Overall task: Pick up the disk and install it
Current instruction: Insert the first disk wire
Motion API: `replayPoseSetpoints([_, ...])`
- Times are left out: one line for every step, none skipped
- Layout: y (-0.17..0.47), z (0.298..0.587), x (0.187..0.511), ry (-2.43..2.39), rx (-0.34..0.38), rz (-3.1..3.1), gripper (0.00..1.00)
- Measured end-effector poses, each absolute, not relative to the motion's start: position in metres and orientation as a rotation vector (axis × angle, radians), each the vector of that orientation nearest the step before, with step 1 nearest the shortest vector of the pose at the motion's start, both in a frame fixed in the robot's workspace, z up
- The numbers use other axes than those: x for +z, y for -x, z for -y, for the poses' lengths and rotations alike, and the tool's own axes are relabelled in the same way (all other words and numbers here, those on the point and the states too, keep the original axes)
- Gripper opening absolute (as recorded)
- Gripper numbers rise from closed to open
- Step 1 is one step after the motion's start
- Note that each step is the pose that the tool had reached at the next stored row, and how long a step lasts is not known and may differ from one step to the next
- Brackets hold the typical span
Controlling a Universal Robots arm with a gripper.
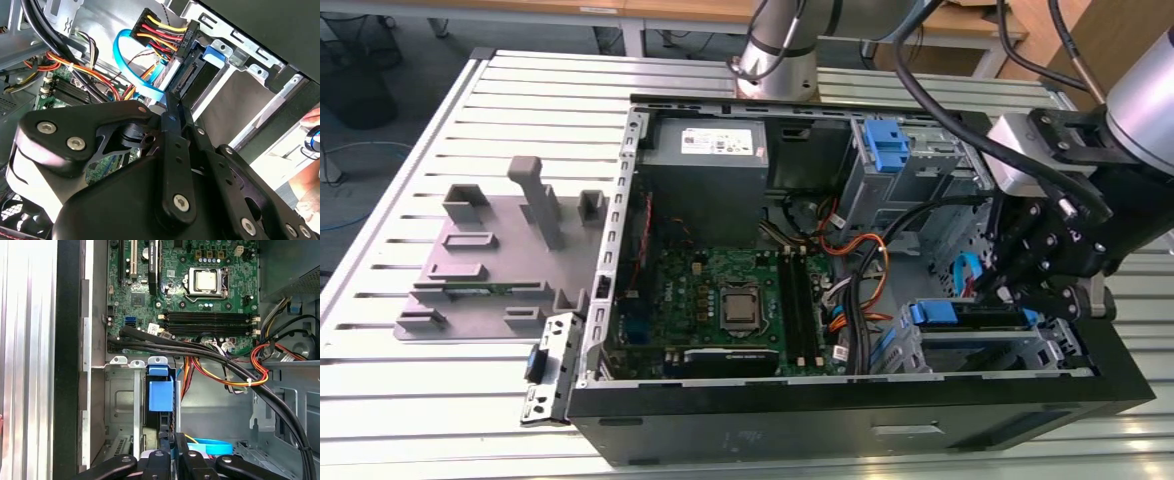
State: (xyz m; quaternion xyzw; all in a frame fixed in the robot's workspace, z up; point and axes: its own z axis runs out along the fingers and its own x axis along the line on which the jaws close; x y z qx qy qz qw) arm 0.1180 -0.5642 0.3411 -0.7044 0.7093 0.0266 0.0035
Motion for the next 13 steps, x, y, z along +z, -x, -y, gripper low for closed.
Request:
replayPoseSetpoints([-0.1180, 0.5642, 0.3407, 2.208, 0.084, -2.223, 0.16])
replayPoseSetpoints([-0.1180, 0.5642, 0.3408, 2.208, 0.083, -2.223, 0.16])
replayPoseSetpoints([-0.1179, 0.5642, 0.3408, 2.208, 0.083, -2.223, 0.16])
replayPoseSetpoints([-0.1180, 0.5642, 0.3403, 2.208, 0.084, -2.223, 0.16])
replayPoseSetpoints([-0.1180, 0.5642, 0.3392, 2.208, 0.084, -2.223, 0.16])
replayPoseSetpoints([-0.1180, 0.5642, 0.3382, 2.208, 0.084, -2.223, 0.16])
replayPoseSetpoints([-0.1179, 0.5642, 0.3379, 2.208, 0.084, -2.223, 0.16])
replayPoseSetpoints([-0.1180, 0.5642, 0.3379, 2.208, 0.084, -2.223, 0.16])
replayPoseSetpoints([-0.1179, 0.5642, 0.3378, 2.208, 0.083, -2.223, 0.16])
replayPoseSetpoints([-0.1180, 0.5642, 0.3371, 2.208, 0.084, -2.223, 0.16])
replayPoseSetpoints([-0.1180, 0.5642, 0.3364, 2.208, 0.084, -2.223, 0.16])
replayPoseSetpoints([-0.1180, 0.5642, 0.3362, 2.208, 0.084, -2.223, 0.16])
replayPoseSetpoints([-0.1180, 0.5642, 0.3362, 2.208, 0.084, -2.223, 0.16])
